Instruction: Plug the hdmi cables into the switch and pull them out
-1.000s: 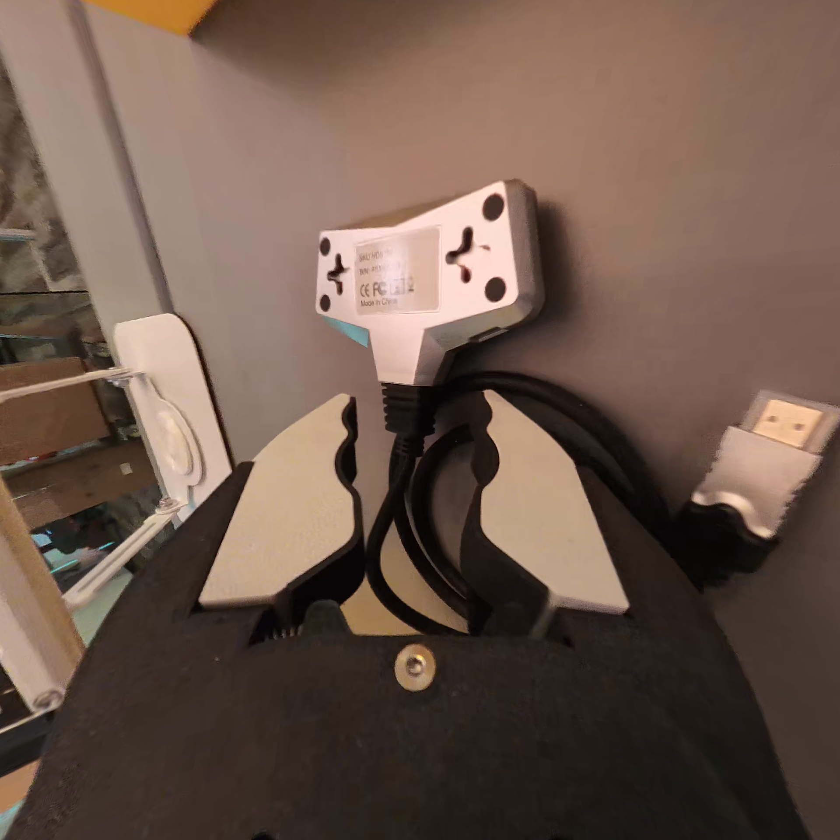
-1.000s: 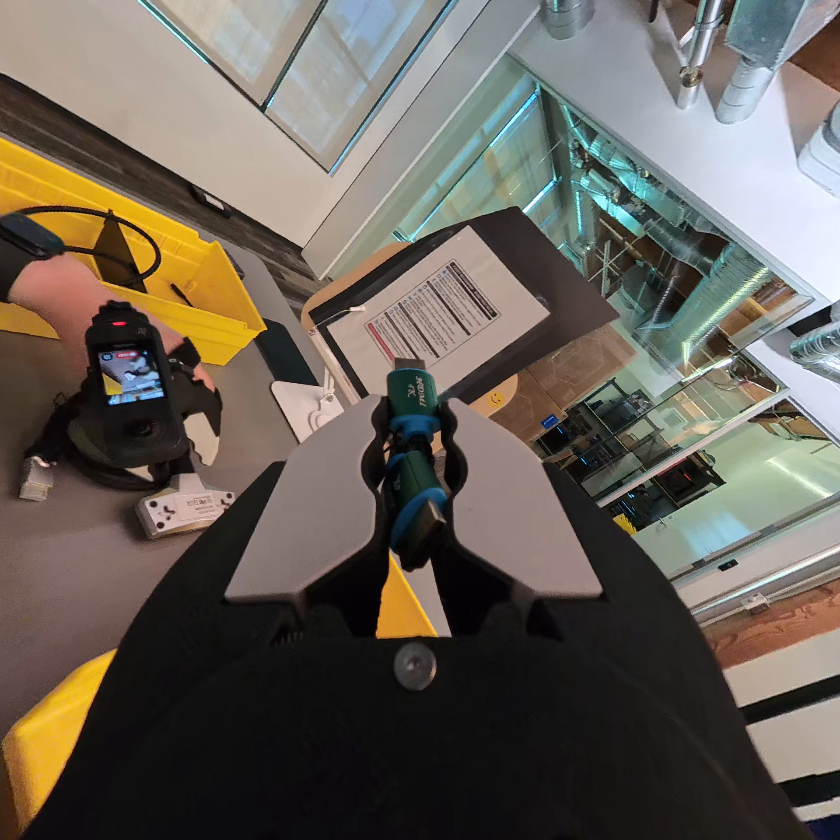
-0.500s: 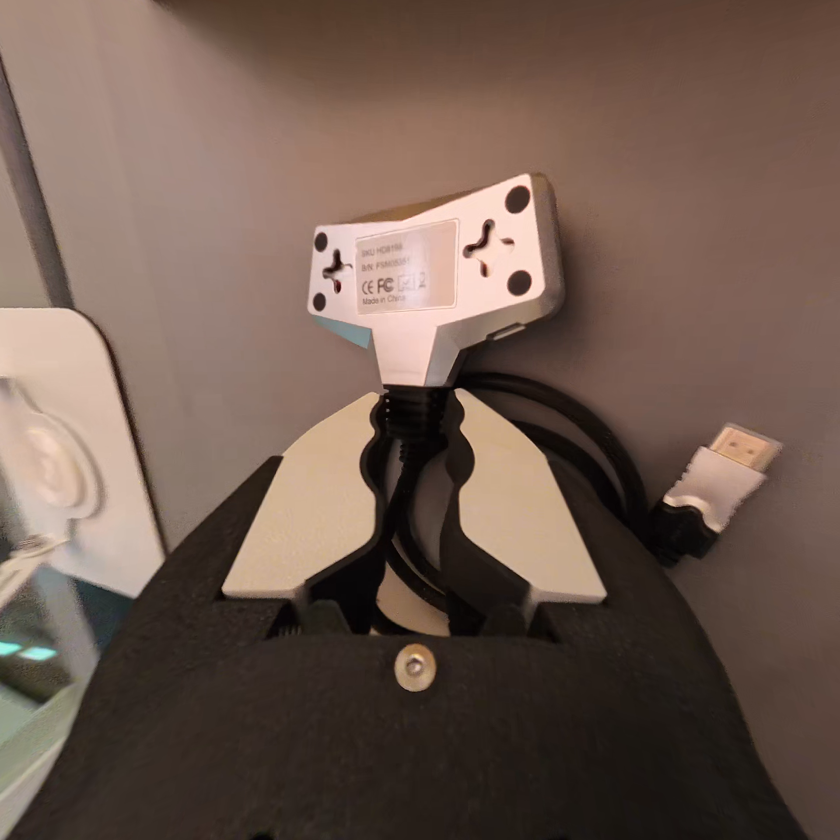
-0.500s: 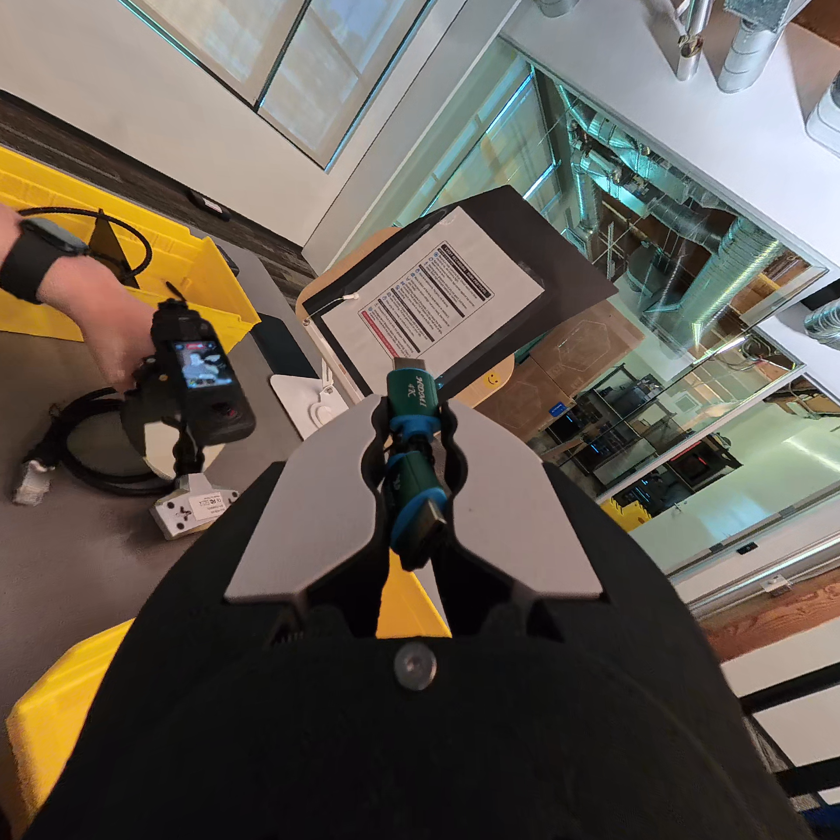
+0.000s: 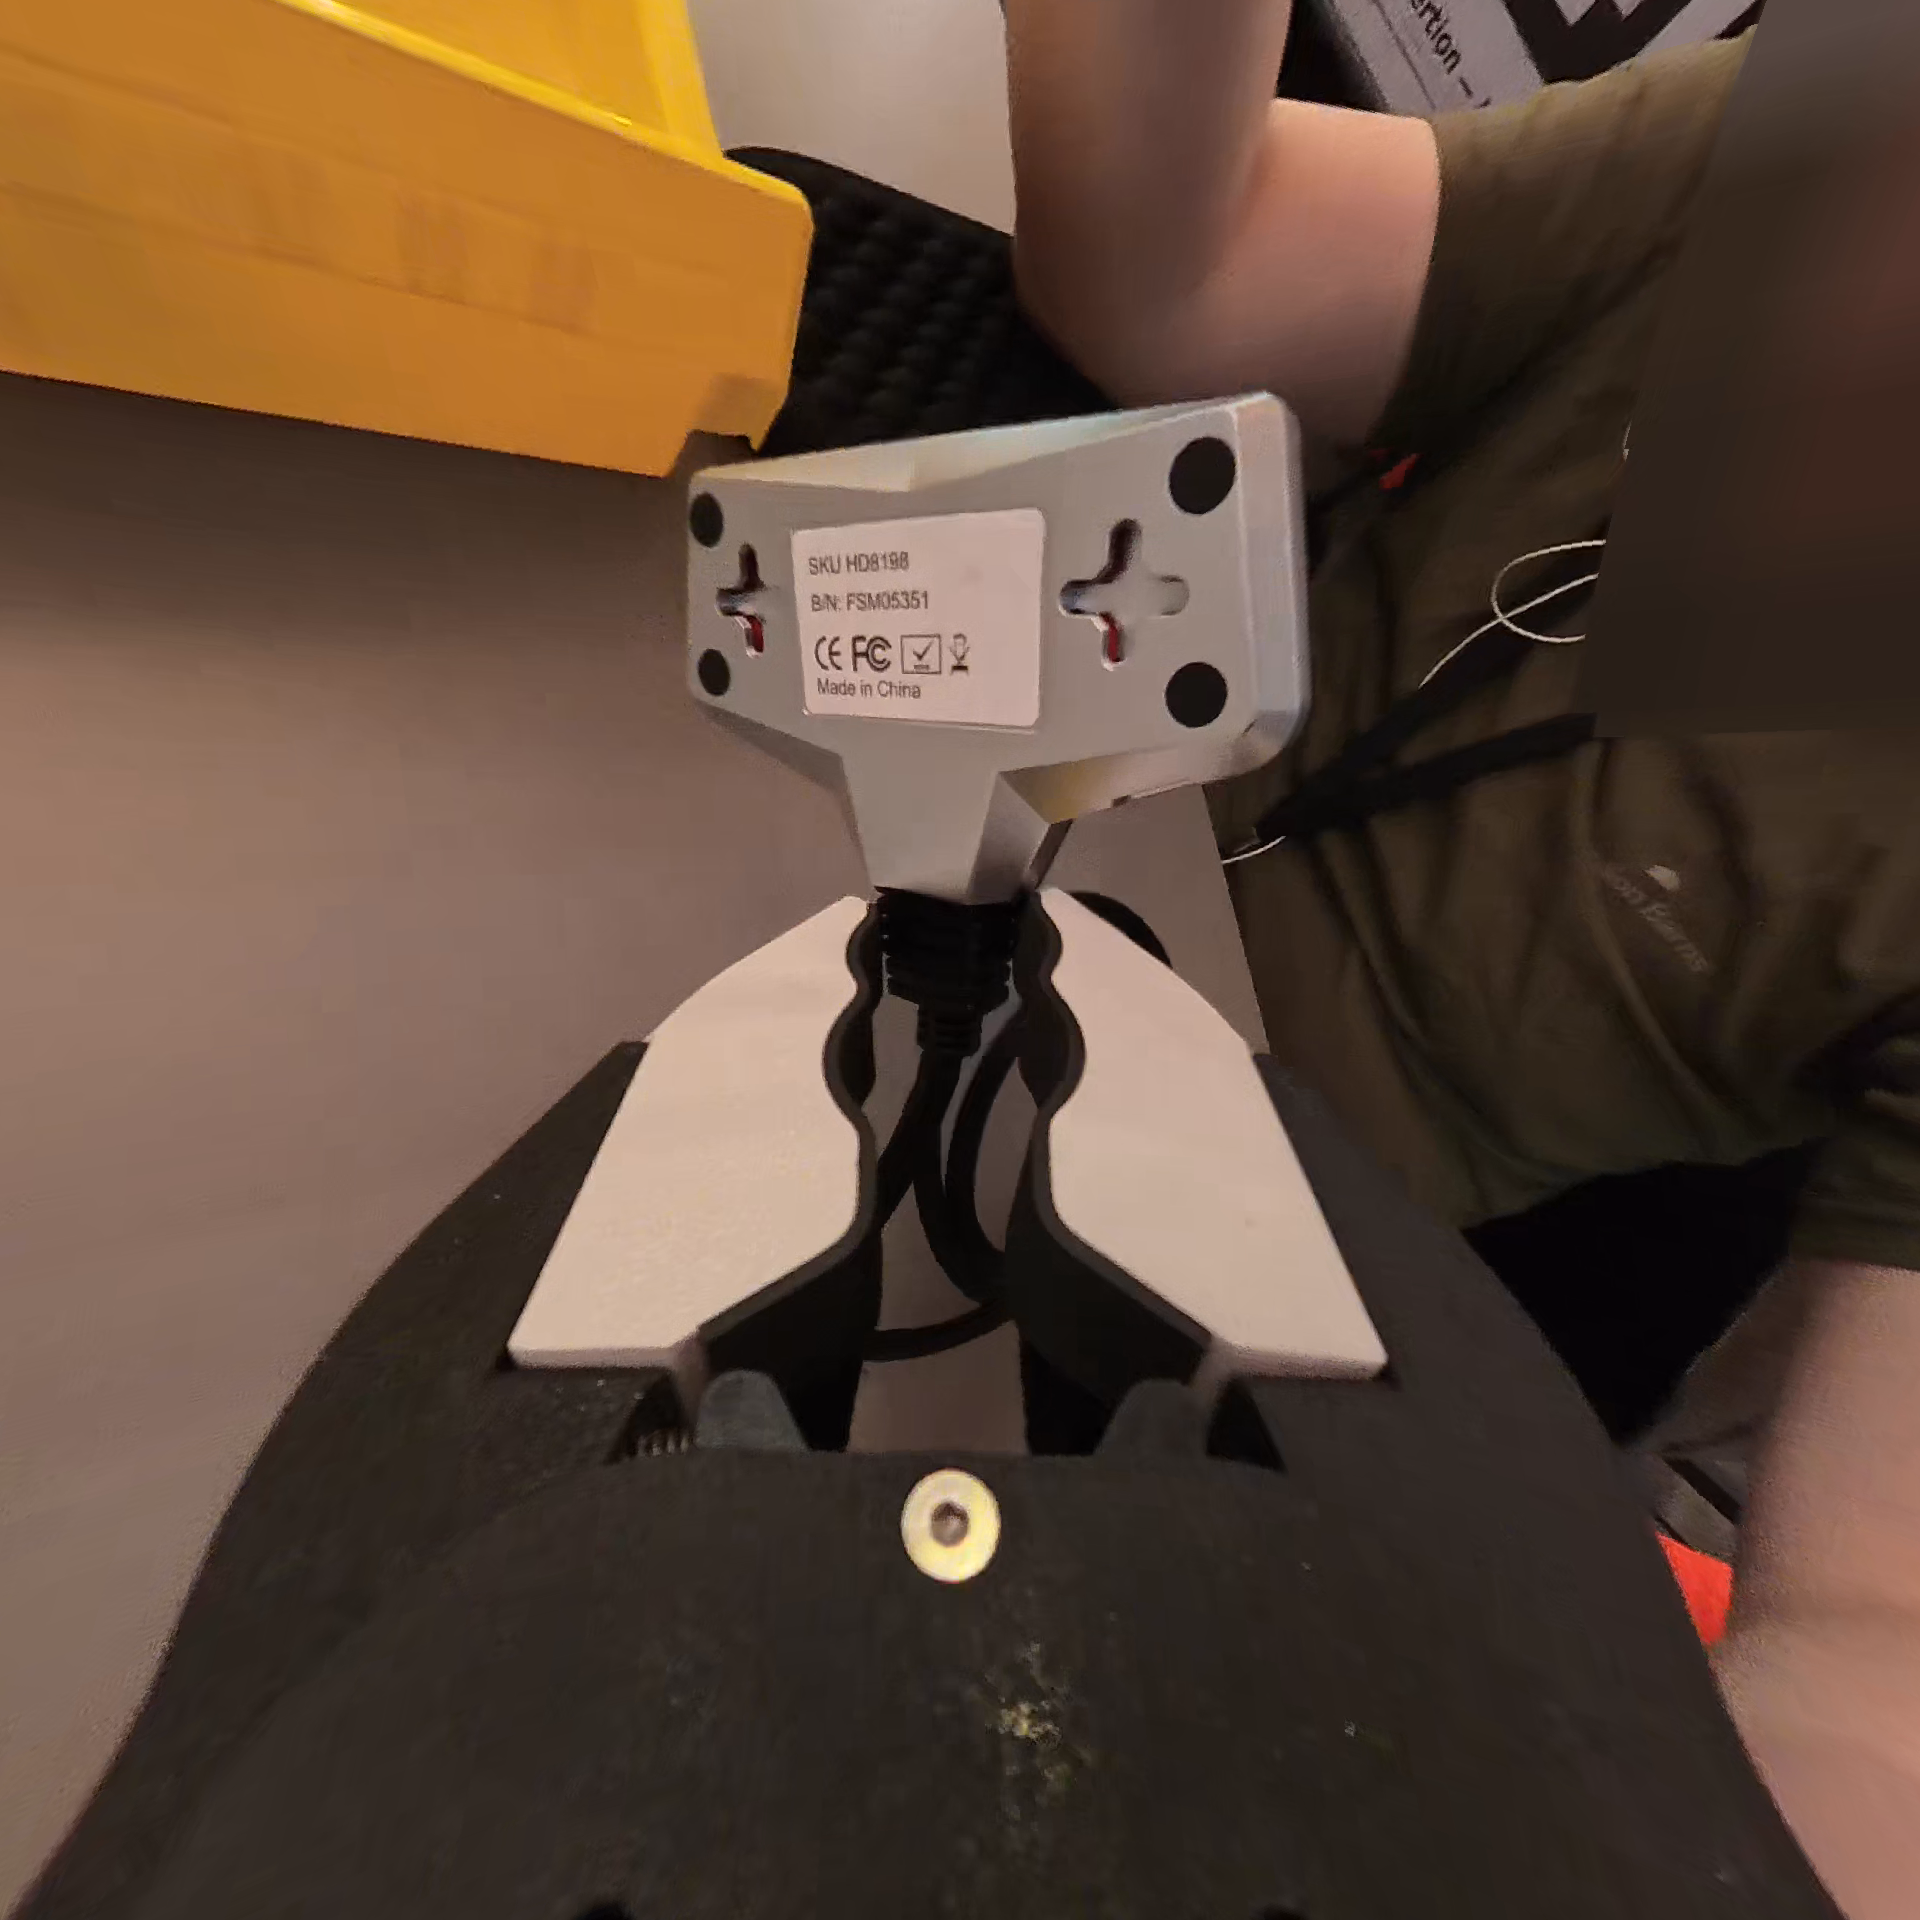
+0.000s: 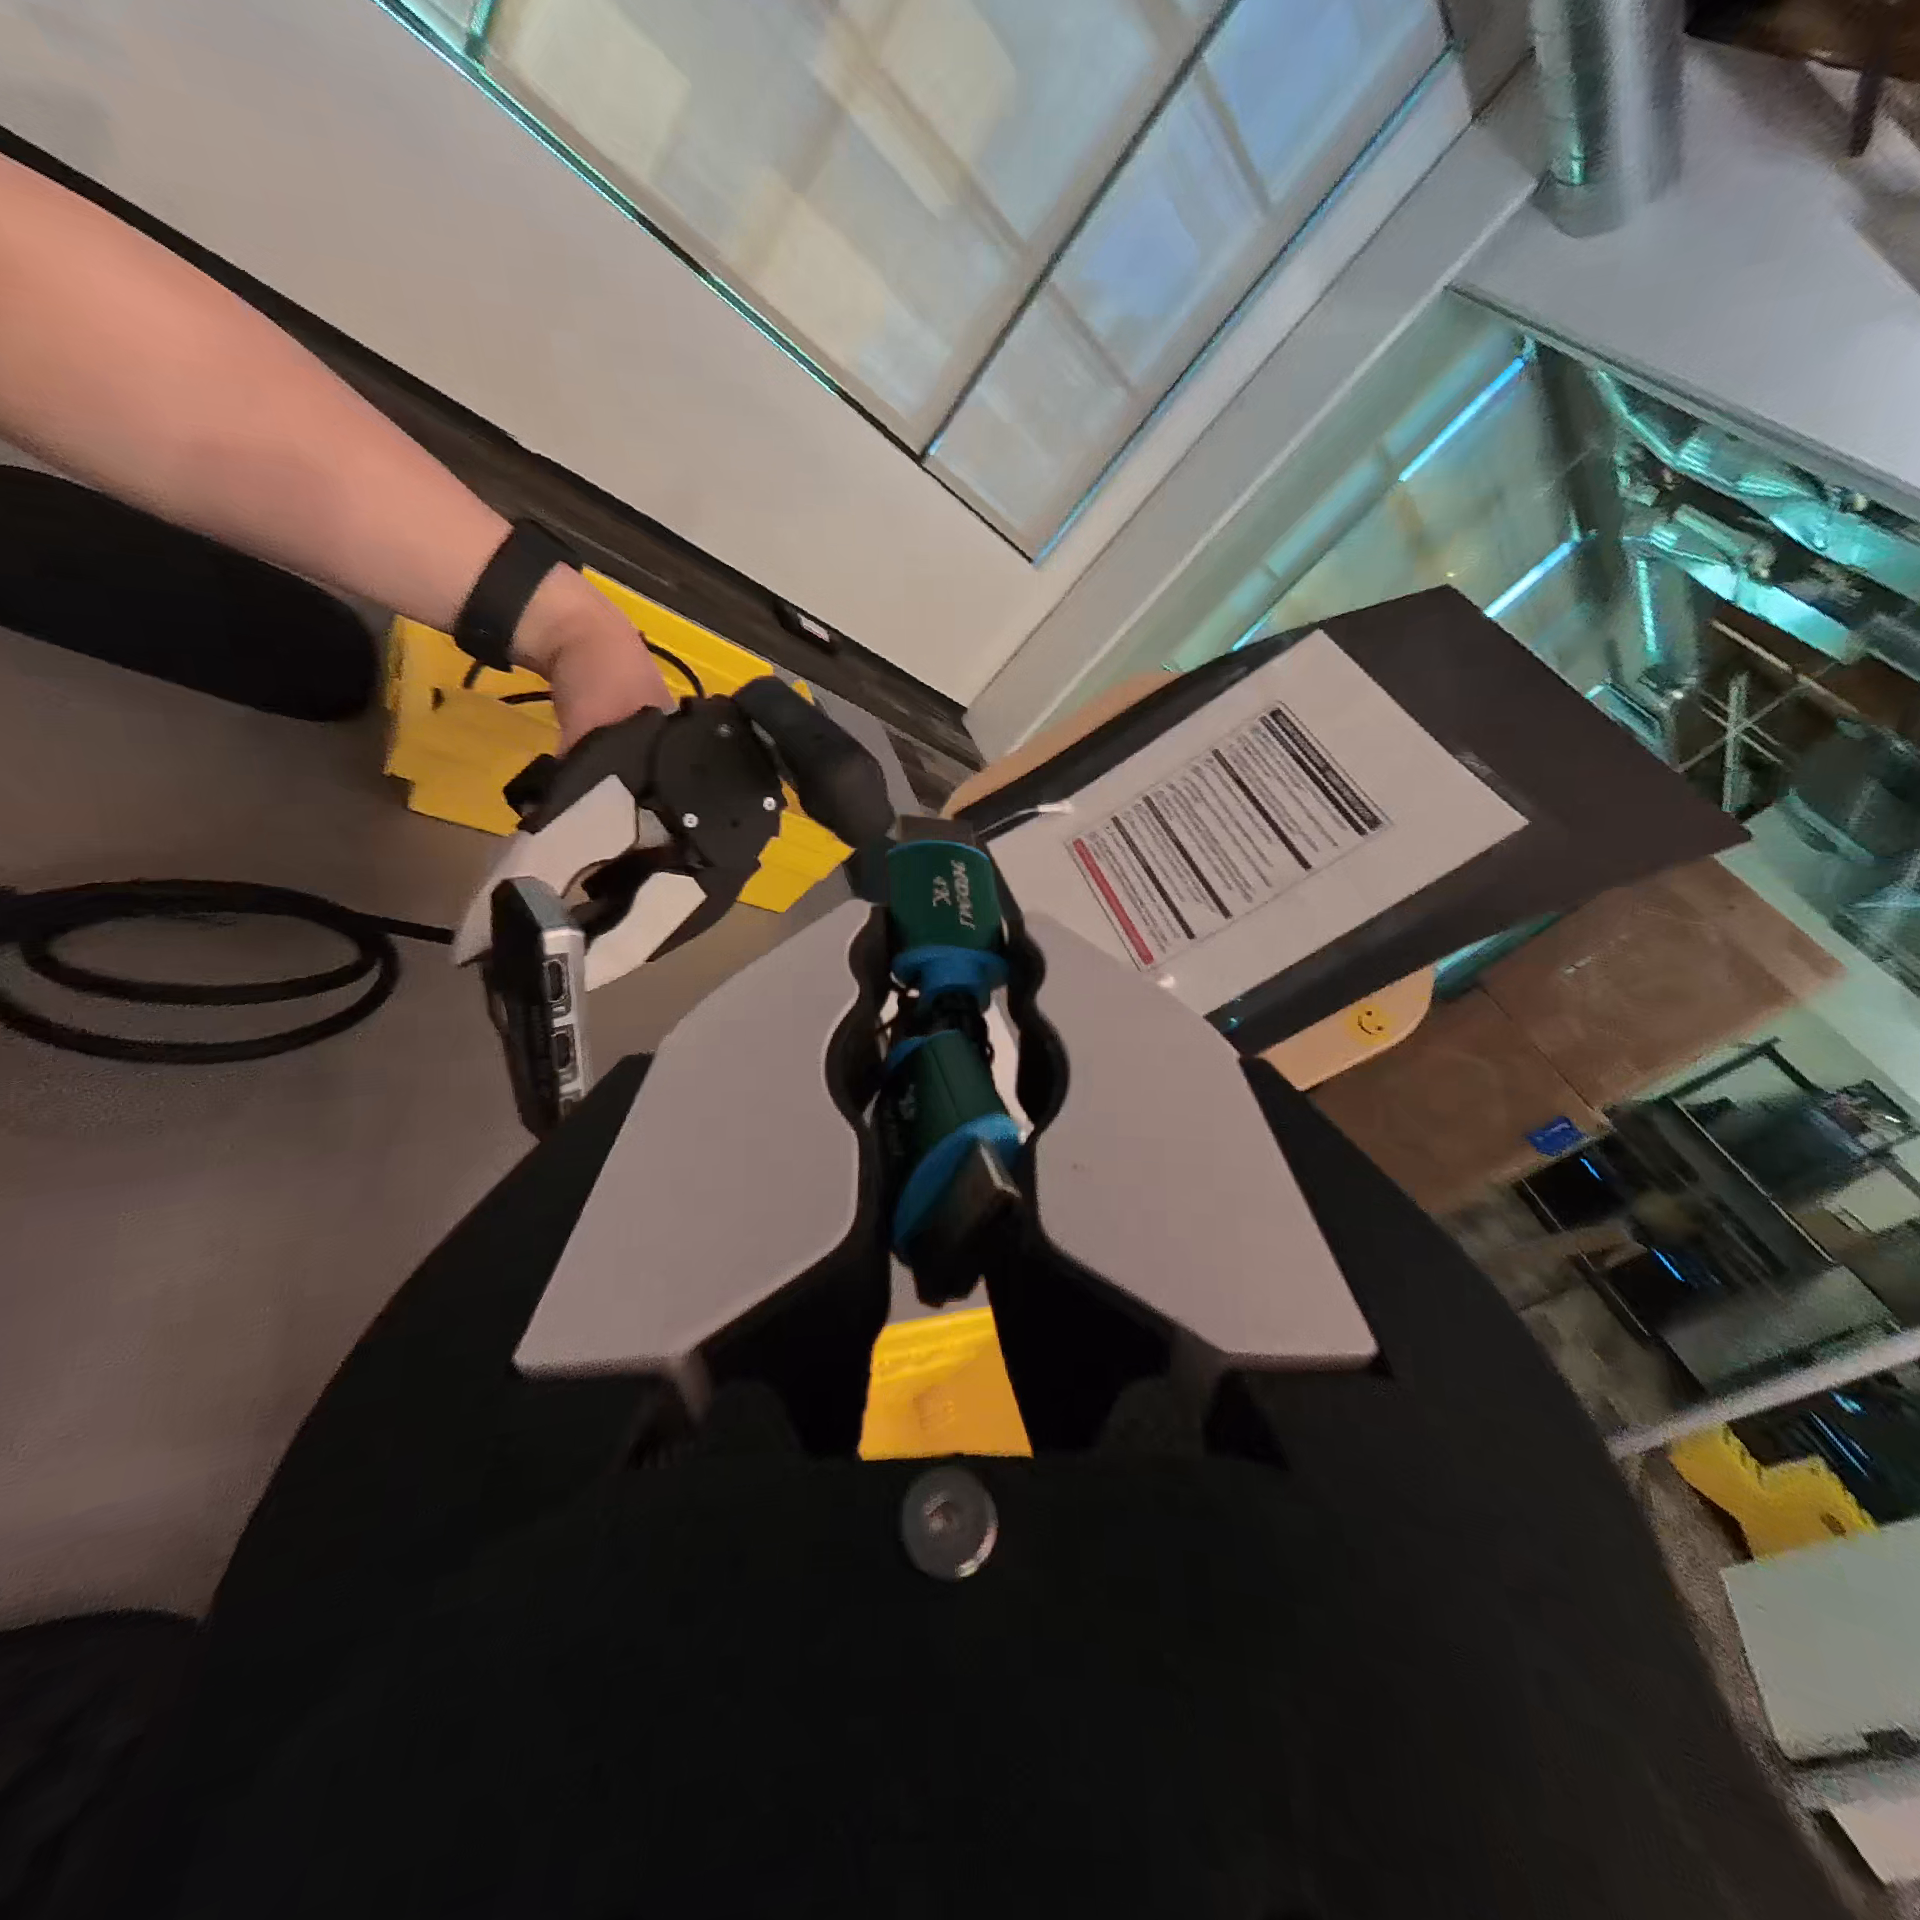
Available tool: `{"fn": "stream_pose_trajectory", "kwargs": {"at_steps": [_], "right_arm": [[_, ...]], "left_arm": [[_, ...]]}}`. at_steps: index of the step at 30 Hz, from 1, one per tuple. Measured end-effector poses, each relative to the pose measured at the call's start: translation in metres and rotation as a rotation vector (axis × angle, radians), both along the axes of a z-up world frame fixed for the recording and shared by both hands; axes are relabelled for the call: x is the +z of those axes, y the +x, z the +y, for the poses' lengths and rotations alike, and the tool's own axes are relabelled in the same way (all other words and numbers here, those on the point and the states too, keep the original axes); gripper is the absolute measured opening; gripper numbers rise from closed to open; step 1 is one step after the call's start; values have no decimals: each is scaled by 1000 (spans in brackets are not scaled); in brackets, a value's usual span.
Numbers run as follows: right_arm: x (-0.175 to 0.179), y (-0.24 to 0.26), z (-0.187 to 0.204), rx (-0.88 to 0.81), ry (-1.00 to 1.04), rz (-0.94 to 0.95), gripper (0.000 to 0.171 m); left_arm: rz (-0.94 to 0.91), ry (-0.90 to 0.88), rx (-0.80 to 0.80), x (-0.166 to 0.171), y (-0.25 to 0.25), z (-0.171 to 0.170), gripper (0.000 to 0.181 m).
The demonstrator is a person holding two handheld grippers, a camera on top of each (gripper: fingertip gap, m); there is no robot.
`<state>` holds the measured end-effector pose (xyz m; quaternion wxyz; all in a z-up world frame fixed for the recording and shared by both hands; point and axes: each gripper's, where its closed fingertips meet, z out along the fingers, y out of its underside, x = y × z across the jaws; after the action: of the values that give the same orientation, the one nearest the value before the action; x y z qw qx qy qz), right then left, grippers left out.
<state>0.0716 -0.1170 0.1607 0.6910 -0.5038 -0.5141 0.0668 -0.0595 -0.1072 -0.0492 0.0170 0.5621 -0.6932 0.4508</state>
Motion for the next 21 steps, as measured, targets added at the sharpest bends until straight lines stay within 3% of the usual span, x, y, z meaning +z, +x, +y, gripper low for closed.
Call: {"fn": "stream_pose_trajectory", "kwargs": {"at_steps": [4, 8, 21], "right_arm": [[-13, -7, 2, 28, -46, -51, 22], [-34, -19, -6, 161, -130, -116, 22], [-49, -36, -8, 232, -158, -179, 22]], "left_arm": [[-59, -162, -2, 15, 0, -4, 24], [-175, -227, -53, 39, 2, -14, 24], [-169, -188, -105, 41, -1, -30, 24]]}}
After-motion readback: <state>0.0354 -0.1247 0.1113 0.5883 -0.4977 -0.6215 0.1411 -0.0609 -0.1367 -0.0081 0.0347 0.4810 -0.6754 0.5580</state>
